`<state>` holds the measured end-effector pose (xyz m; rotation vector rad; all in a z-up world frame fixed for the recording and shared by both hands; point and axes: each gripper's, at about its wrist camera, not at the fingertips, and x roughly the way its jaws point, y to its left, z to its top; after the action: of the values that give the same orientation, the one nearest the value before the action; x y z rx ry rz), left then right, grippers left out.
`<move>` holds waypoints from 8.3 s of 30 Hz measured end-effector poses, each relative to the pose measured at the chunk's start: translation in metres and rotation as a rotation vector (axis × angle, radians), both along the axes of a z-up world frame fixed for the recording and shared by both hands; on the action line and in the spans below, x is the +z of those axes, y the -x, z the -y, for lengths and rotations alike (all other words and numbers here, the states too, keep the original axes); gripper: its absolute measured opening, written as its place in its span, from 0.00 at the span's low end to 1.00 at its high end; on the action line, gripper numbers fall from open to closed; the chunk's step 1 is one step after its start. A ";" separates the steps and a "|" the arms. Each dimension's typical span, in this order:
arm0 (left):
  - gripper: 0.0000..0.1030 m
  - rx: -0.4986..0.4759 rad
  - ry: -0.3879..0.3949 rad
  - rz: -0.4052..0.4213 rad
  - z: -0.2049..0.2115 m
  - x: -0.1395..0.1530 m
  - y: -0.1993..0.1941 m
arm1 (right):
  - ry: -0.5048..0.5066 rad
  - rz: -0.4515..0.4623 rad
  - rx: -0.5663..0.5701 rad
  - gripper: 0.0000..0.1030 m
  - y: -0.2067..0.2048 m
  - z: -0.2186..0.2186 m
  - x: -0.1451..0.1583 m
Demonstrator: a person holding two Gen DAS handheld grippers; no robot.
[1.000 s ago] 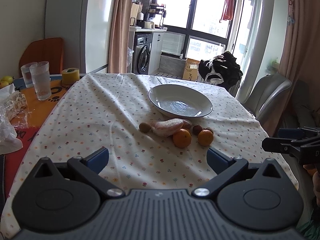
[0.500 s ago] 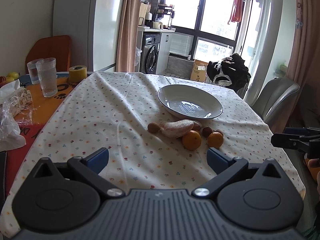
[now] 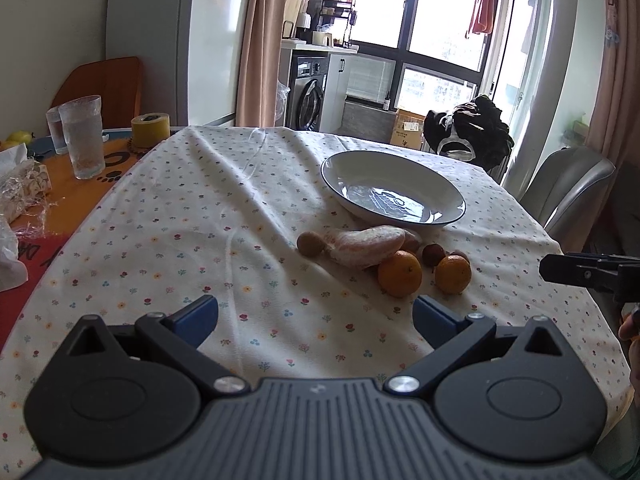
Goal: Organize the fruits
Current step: 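Grasp an orange with the left gripper while the right gripper grasps another orange, then carry both oranges into the white bowl and open both grippers, then withdraw both open grippers from the bowl back toward the remaining fruit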
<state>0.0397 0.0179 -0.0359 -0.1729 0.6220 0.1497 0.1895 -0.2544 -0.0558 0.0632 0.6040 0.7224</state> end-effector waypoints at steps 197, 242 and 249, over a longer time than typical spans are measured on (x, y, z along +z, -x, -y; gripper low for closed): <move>0.96 0.068 0.059 0.078 0.008 0.015 -0.065 | -0.145 0.011 0.089 1.00 -0.080 -0.027 0.003; 0.90 0.101 0.031 -0.046 0.028 -0.041 -0.060 | -0.044 -0.026 0.136 0.99 -0.058 -0.019 -0.045; 0.84 0.080 0.057 -0.006 0.033 -0.040 -0.063 | -0.036 -0.038 0.147 0.89 -0.060 -0.024 -0.050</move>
<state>0.1027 -0.0147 -0.0756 -0.2524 0.6264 0.2096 0.2491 -0.2308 -0.1058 0.0661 0.6366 0.8760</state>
